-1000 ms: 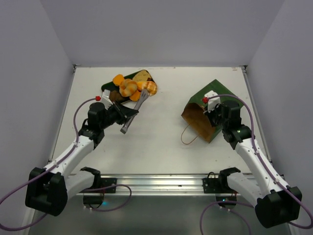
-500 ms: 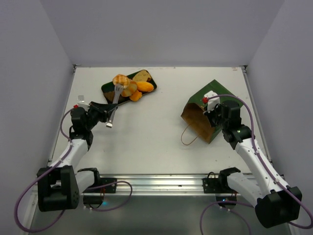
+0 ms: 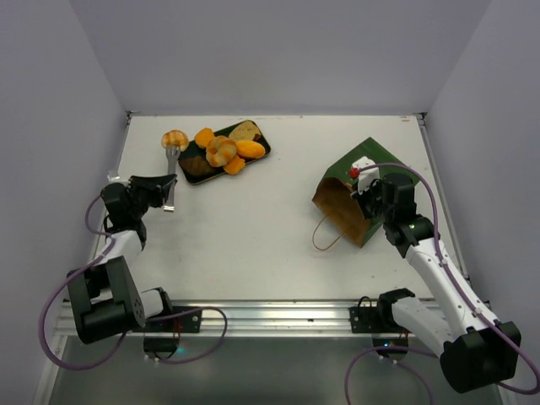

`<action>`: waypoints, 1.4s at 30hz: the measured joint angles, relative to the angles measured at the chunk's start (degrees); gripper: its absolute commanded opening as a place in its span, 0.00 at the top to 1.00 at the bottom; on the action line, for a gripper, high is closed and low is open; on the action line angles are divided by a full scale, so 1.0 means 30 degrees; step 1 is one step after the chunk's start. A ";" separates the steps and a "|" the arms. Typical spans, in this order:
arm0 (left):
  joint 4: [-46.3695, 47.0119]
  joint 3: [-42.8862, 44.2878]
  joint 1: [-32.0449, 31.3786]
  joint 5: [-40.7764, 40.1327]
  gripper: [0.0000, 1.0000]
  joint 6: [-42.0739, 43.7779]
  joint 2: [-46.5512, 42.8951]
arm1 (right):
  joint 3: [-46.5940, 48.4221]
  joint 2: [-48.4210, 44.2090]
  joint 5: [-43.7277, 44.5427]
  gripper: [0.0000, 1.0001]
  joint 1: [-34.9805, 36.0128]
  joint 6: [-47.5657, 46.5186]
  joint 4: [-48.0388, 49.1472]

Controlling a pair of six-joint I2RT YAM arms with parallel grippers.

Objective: Take the fake bread out of the paper bag

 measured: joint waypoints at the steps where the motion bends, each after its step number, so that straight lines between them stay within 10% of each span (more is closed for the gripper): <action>1: -0.0015 0.0197 0.0197 0.0015 1.00 0.0204 0.0364 | 0.0000 0.0000 -0.0007 1.00 0.0000 0.0000 -0.0007; 23: 0.0102 0.3126 0.0525 0.1421 0.98 0.0823 0.6776 | -0.0007 0.0000 -0.0066 1.00 0.0000 -0.0007 -0.0015; 42: -0.0087 0.4124 0.0525 0.2076 0.69 0.1275 0.7628 | -0.0007 0.0000 -0.0189 1.00 0.0000 -0.0007 -0.0015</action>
